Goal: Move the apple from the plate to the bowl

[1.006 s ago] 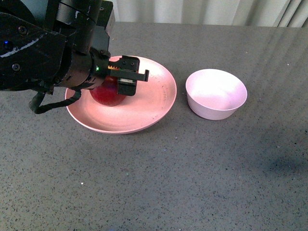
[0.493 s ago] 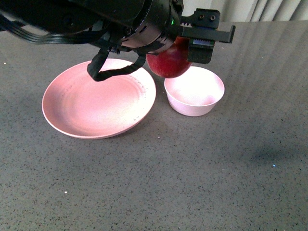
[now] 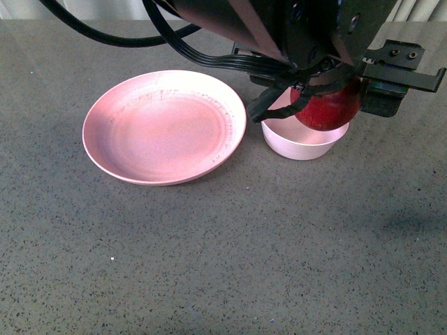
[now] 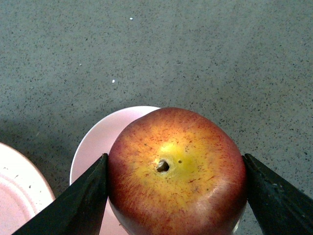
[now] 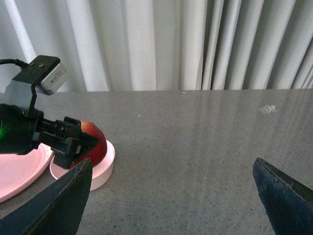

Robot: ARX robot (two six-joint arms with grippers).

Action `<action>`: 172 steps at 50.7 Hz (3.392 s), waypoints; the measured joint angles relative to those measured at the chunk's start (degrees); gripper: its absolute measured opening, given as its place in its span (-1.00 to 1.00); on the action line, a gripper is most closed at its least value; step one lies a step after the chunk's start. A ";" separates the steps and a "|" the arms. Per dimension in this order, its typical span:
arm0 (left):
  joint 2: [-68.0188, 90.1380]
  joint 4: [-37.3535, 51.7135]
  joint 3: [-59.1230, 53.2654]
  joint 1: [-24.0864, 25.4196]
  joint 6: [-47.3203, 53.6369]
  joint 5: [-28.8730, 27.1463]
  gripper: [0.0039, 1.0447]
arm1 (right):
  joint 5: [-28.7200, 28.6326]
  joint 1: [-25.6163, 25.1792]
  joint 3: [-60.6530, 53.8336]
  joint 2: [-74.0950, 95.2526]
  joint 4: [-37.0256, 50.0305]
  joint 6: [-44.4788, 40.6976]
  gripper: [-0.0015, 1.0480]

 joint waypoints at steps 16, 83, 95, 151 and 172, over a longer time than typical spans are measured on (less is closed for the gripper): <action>3.96 -0.81 2.34 1.90 -0.68 -0.07 0.34 | 0.00 0.00 0.00 0.00 0.00 0.00 0.83; -19.93 48.98 -40.63 23.45 5.20 -13.20 0.23 | 0.00 0.00 0.00 0.00 0.00 0.00 0.83; -35.50 57.07 -59.12 30.73 9.57 -6.78 -0.70 | -0.02 0.00 0.00 0.00 0.00 0.00 0.83; -92.37 21.18 -79.38 45.22 10.23 7.67 -0.98 | -0.02 0.00 0.00 0.00 0.00 0.00 0.83; -103.30 10.88 -79.41 45.24 10.23 7.67 -0.98 | -0.02 0.00 0.00 0.00 0.00 0.00 0.83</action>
